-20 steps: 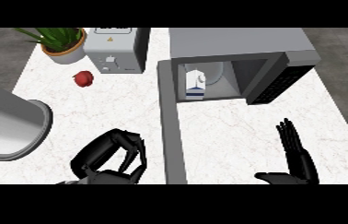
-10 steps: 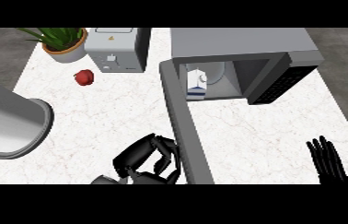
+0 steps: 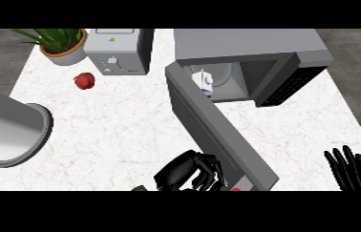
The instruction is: Pick up the milk, place it into the microwave and close the microwave
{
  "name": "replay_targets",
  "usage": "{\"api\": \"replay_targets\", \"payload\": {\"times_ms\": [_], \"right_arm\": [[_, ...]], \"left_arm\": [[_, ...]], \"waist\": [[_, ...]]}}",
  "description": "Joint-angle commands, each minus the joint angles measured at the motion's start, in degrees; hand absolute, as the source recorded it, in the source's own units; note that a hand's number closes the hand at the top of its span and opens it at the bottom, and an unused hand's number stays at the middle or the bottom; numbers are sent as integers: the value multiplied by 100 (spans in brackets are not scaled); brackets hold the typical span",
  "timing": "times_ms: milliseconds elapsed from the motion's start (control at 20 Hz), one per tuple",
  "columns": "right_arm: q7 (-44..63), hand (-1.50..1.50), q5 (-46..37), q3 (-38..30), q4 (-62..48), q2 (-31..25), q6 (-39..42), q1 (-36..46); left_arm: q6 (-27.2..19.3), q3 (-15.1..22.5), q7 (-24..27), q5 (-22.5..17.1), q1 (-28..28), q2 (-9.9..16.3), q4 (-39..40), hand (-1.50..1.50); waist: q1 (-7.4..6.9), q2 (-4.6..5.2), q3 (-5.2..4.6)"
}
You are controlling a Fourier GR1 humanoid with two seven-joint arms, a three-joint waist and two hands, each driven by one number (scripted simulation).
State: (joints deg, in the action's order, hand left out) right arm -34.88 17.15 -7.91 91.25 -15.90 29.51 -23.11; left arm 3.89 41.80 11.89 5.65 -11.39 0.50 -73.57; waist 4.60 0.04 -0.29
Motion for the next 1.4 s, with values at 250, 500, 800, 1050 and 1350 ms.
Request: {"api": "replay_targets", "payload": {"times_ms": [250, 500, 800, 1050, 1350], "right_arm": [[714, -150, 663, 295, 1516, -336, 446, -264], [1154, -150, 954, 338, 2018, -495, 362, -151], [1502, -150, 1112, 541, 2415, -497, 281, -363], [1771, -150, 1314, 475, 2604, -576, 107, -248], [2180, -150, 1595, 502, 3025, -652, -142, -256]], "left_arm": [[-1885, 1269, -100, -1068, -1250, -44, 609, 150], [-2585, 1428, -400, -1544, -1923, -42, 634, 150], [-3444, 1272, -135, -2162, -2377, -45, 893, 150], [-3742, 1103, -67, -2610, -3053, -48, 1349, 150], [-3869, 899, 74, -3175, -3636, -49, 1846, 150]], "waist": [[259, 64, -6], [403, 96, -12], [599, 146, -14], [653, 208, 1], [777, 259, -4]]}}
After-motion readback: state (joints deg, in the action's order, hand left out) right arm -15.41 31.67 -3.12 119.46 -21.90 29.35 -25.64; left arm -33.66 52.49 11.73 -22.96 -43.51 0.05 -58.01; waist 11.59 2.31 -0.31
